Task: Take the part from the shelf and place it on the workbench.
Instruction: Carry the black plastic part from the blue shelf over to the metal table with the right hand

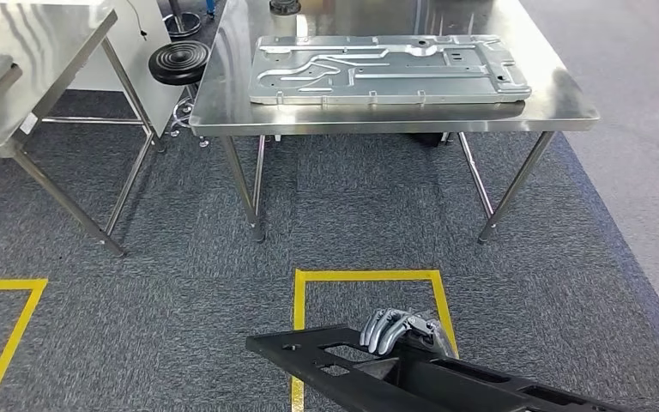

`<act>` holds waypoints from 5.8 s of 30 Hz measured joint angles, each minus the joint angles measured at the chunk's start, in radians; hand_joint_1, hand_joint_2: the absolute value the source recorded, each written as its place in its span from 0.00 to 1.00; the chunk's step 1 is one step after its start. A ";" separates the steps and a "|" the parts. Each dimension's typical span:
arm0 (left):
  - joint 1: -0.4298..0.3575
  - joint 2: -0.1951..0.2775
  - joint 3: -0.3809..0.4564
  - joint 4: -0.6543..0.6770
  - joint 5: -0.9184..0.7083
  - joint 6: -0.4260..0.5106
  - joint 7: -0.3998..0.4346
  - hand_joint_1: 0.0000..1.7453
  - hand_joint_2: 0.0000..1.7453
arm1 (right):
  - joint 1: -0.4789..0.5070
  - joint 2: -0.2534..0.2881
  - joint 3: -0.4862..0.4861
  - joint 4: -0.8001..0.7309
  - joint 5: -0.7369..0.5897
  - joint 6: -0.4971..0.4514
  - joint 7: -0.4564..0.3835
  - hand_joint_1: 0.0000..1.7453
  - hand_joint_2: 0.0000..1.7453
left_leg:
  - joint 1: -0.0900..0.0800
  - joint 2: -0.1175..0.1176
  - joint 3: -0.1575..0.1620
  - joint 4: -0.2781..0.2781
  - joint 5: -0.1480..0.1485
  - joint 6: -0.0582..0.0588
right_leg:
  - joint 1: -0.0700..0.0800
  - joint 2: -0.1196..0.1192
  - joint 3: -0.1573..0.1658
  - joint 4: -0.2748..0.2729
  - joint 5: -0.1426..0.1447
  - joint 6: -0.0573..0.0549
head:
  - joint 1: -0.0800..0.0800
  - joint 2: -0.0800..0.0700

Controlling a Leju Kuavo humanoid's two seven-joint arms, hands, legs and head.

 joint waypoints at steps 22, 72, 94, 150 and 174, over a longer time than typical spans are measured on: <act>-0.008 -0.014 0.006 0.000 -0.006 -0.009 -0.007 0.00 1.00 | -0.122 -0.040 -0.051 0.000 0.038 -0.058 0.088 0.71 1.00 | -0.002 0.006 0.086 -0.206 0.074 0.021 | 0.000 -0.031 -0.014 0.004 0.002 0.022 | 0.000 0.000; -0.010 -0.022 0.007 0.000 -0.006 -0.015 -0.011 0.00 1.00 | -0.298 -0.178 -0.138 0.148 -0.032 -0.097 0.115 0.71 1.00 | -0.002 0.000 0.081 -0.223 0.094 0.057 | -0.006 -0.025 -0.099 0.192 -0.099 0.058 | 0.000 0.000; -0.012 -0.025 0.005 0.000 -0.024 -0.015 -0.003 0.00 1.00 | -0.317 -0.217 -0.182 0.202 -0.045 -0.115 0.103 0.71 1.00 | -0.001 -0.001 -0.017 -0.002 0.017 0.016 | -0.001 -0.026 -0.017 0.003 0.009 0.008 | 0.000 0.000; -0.017 -0.023 0.006 0.000 -0.016 -0.027 -0.007 0.00 1.00 | -0.342 -0.223 -0.169 0.226 -0.050 -0.113 0.100 0.71 1.00 | -0.004 -0.006 0.016 -0.064 -0.001 0.014 | -0.013 -0.032 -0.009 -0.010 0.008 0.019 | 0.000 0.000; -0.012 -0.026 0.007 0.000 -0.011 -0.027 -0.009 0.00 1.00 | -0.355 -0.219 -0.160 0.231 -0.045 -0.113 0.104 0.71 1.00 | -0.009 -0.013 0.096 -0.206 0.062 0.050 | -0.001 -0.031 -0.055 0.024 0.035 0.043 | 0.000 0.000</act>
